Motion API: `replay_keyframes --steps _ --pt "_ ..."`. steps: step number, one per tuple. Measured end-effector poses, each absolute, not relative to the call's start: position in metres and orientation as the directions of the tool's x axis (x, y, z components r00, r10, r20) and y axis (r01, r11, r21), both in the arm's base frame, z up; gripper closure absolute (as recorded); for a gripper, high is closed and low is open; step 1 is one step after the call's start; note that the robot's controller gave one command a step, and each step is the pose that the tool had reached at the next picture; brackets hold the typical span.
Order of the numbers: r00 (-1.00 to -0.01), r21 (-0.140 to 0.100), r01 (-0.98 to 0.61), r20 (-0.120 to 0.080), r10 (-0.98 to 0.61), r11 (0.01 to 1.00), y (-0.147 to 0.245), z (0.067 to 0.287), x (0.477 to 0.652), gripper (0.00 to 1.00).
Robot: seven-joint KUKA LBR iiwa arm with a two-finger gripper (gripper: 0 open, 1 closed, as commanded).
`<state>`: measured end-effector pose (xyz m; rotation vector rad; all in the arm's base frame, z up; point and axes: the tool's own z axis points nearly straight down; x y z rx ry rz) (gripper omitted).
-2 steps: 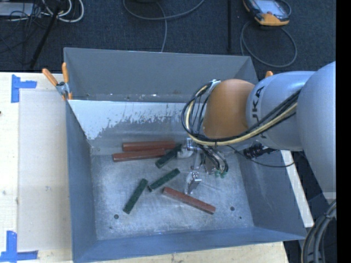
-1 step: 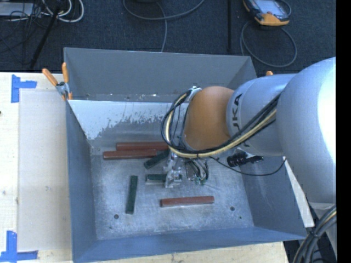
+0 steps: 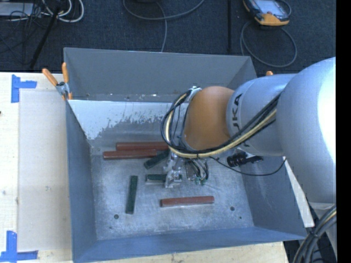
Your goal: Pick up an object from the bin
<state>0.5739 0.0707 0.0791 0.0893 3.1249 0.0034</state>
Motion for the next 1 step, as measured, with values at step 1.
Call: replay_keyframes --steps 1 --pt "-0.999 -0.001 -0.044 0.001 -0.044 0.999 0.1467 0.2749 0.554 1.0"
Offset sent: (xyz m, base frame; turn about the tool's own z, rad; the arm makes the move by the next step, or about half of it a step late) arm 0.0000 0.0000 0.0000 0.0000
